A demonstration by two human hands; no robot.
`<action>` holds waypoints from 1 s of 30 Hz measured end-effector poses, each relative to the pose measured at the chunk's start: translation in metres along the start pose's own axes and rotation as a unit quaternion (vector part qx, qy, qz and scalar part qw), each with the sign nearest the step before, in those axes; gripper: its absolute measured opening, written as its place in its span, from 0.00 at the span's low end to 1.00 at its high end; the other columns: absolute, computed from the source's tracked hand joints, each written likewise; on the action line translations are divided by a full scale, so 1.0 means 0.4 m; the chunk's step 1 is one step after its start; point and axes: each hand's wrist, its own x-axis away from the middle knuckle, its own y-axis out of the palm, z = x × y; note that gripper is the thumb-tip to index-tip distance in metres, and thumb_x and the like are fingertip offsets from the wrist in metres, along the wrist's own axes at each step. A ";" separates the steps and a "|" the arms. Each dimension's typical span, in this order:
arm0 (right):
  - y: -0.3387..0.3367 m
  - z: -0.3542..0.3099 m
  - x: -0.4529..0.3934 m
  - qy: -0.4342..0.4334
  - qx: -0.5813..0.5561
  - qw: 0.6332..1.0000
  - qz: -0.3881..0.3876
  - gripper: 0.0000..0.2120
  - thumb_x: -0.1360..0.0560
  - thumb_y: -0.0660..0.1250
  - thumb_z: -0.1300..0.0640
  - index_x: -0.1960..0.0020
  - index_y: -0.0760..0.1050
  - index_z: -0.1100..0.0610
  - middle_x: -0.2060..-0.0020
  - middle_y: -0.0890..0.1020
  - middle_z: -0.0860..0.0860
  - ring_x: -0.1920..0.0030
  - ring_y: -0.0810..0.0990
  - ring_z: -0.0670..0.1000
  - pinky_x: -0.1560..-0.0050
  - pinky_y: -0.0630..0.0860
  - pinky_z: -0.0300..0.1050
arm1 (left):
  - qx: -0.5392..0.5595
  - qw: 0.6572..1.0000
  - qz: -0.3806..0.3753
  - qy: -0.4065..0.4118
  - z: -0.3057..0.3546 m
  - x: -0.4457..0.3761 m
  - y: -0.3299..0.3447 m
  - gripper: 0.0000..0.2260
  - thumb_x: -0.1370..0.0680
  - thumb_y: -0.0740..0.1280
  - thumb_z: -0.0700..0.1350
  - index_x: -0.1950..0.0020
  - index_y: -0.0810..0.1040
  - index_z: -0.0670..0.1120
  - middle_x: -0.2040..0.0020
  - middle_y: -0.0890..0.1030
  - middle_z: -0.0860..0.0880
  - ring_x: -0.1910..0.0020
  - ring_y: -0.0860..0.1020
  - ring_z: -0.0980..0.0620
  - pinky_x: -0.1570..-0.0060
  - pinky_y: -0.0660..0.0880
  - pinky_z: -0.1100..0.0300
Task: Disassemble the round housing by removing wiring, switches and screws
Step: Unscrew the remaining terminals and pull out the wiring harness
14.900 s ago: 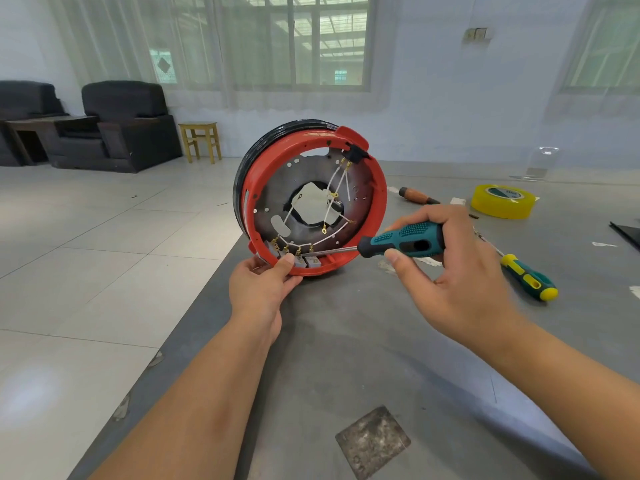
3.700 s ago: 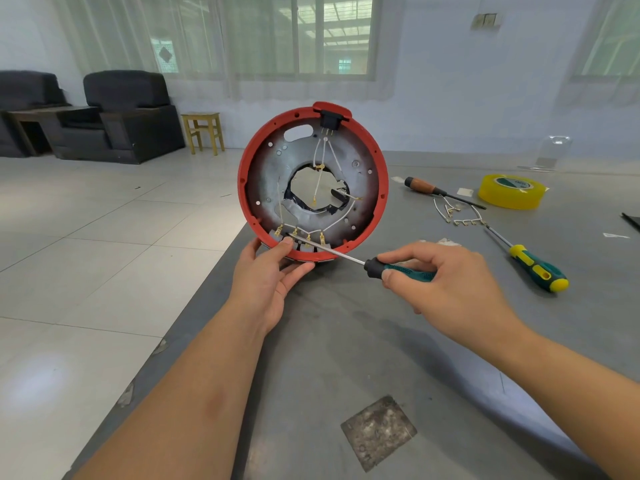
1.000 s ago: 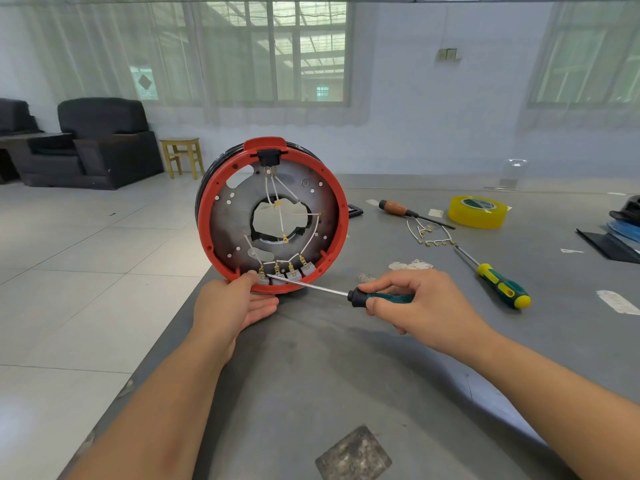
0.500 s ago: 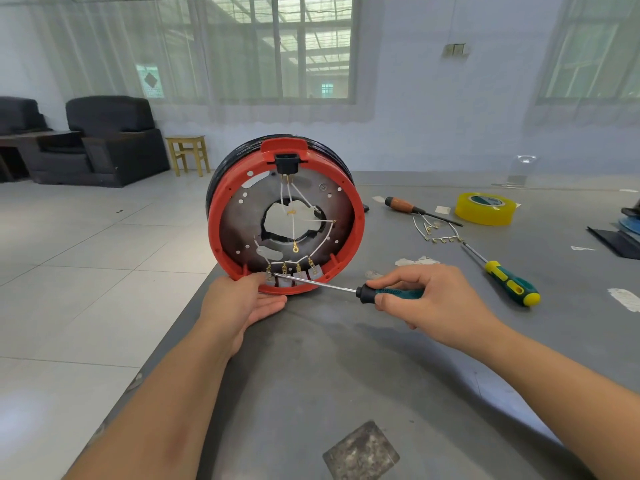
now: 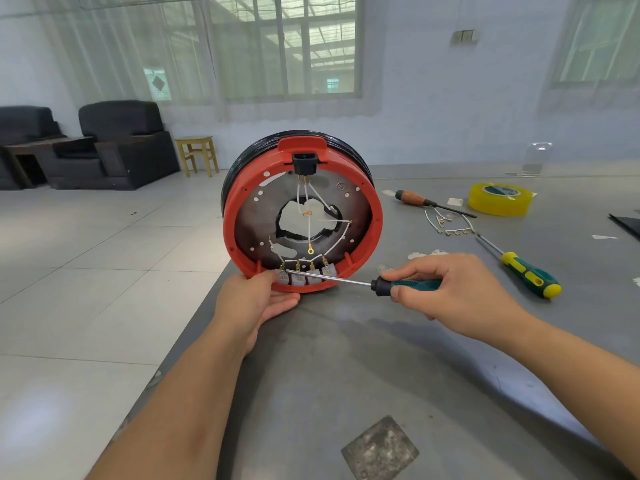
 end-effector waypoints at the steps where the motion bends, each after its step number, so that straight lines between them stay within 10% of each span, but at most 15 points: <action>1: 0.001 0.001 0.000 -0.001 0.001 1.000 -0.002 0.11 0.27 0.75 0.57 0.51 0.87 0.41 0.61 0.84 0.40 0.64 0.81 0.52 0.68 0.80 0.40 | 0.001 1.000 -0.001 -0.001 0.000 0.001 0.000 0.06 0.17 0.67 0.37 0.43 0.78 0.36 0.58 0.87 0.35 0.58 0.88 0.39 0.63 0.85 0.55; 9: 0.007 0.003 0.005 -0.034 0.056 0.998 0.002 0.11 0.27 0.75 0.55 0.48 0.86 0.41 0.60 0.84 0.36 0.54 0.80 0.40 0.57 0.73 0.30 | -0.011 1.000 -0.011 -0.003 0.002 0.007 0.002 0.06 0.17 0.67 0.39 0.43 0.78 0.37 0.57 0.87 0.36 0.58 0.88 0.40 0.64 0.84 0.57; 14: 0.014 -0.007 0.010 -0.058 0.083 0.995 0.015 0.11 0.27 0.74 0.54 0.48 0.86 0.40 0.59 0.85 0.40 0.53 0.81 0.44 0.47 0.75 0.42 | -0.009 1.000 -0.010 0.007 0.001 0.010 0.002 0.07 0.18 0.67 0.38 0.44 0.80 0.35 0.57 0.87 0.35 0.59 0.88 0.40 0.63 0.85 0.56; 30: 0.016 0.008 0.009 -0.055 0.087 0.995 0.013 0.11 0.27 0.74 0.53 0.47 0.86 0.40 0.57 0.85 0.40 0.52 0.80 0.43 0.52 0.75 0.34 | -0.037 0.999 0.027 0.020 -0.003 0.010 0.006 0.05 0.15 0.63 0.43 0.45 0.78 0.45 0.59 0.88 0.41 0.60 0.88 0.42 0.62 0.86 0.55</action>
